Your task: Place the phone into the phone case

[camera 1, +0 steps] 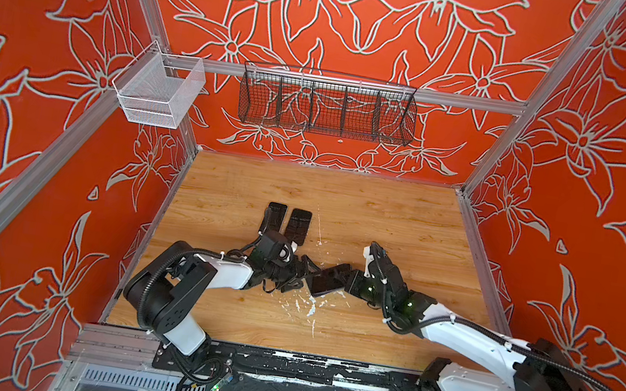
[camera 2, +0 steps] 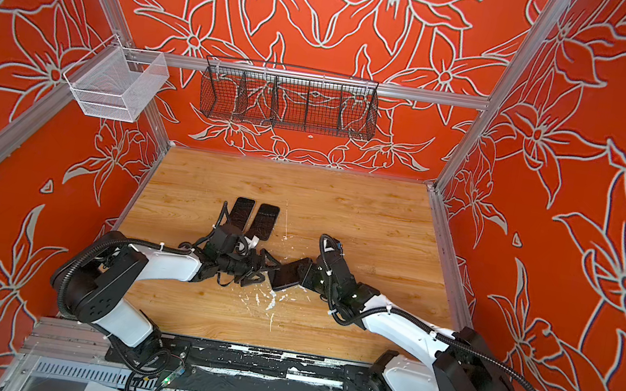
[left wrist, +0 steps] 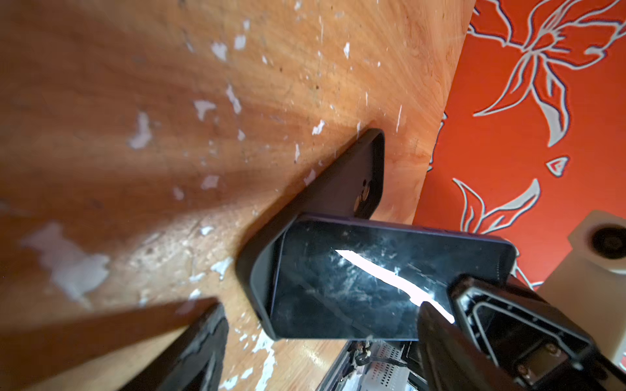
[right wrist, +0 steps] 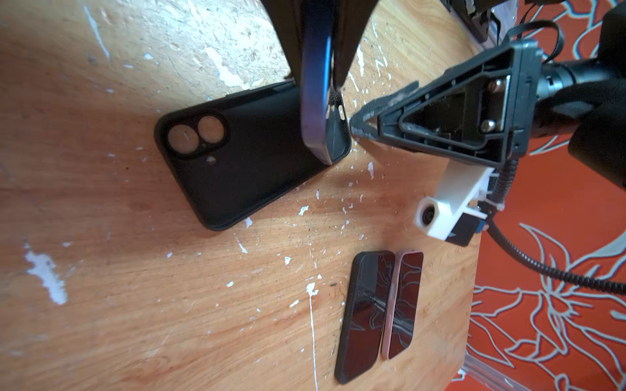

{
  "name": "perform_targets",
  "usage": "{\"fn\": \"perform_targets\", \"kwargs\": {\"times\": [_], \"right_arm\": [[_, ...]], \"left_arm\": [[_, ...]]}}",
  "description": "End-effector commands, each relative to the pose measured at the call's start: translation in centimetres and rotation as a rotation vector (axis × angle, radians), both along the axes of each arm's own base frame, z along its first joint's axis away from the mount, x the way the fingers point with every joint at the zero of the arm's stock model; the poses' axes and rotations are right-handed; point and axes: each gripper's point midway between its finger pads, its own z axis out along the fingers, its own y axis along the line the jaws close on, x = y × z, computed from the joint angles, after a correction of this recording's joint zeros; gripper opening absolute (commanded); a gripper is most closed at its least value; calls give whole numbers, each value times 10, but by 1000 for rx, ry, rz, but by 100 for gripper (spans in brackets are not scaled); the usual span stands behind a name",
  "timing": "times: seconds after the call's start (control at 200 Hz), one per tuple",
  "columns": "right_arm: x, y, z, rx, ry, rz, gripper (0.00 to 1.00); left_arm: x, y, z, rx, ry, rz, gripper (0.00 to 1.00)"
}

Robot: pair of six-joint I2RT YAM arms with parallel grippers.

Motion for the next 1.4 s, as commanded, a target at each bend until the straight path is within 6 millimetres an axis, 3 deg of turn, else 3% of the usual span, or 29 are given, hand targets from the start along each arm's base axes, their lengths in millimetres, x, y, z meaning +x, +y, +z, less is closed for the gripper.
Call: {"fn": "perform_targets", "kwargs": {"times": [0.0, 0.195, 0.225, 0.465, 0.876, 1.246, 1.391], "right_arm": [[-26, -3, -25, -76, 133, 147, 0], [-23, 2, -20, -54, 170, 224, 0], [-22, 1, -19, -50, 170, 226, 0], [-9, -11, -13, -40, 180, 226, 0], [-3, -32, -26, -147, 266, 212, 0], [4, -38, -43, -188, 337, 221, 0], [1, -42, -49, -194, 330, 206, 0]], "left_arm": [[0, 12, -24, 90, 38, 20, 87], [11, -5, -22, 6, 52, 27, 87], [11, -7, -21, 0, 51, 24, 100], [13, -18, -17, -7, 41, 22, 97], [26, -21, -5, 10, -13, 16, 97], [0, 2, 11, 89, 5, 49, 97], [-2, -13, 11, 56, 2, 38, 97]]}}
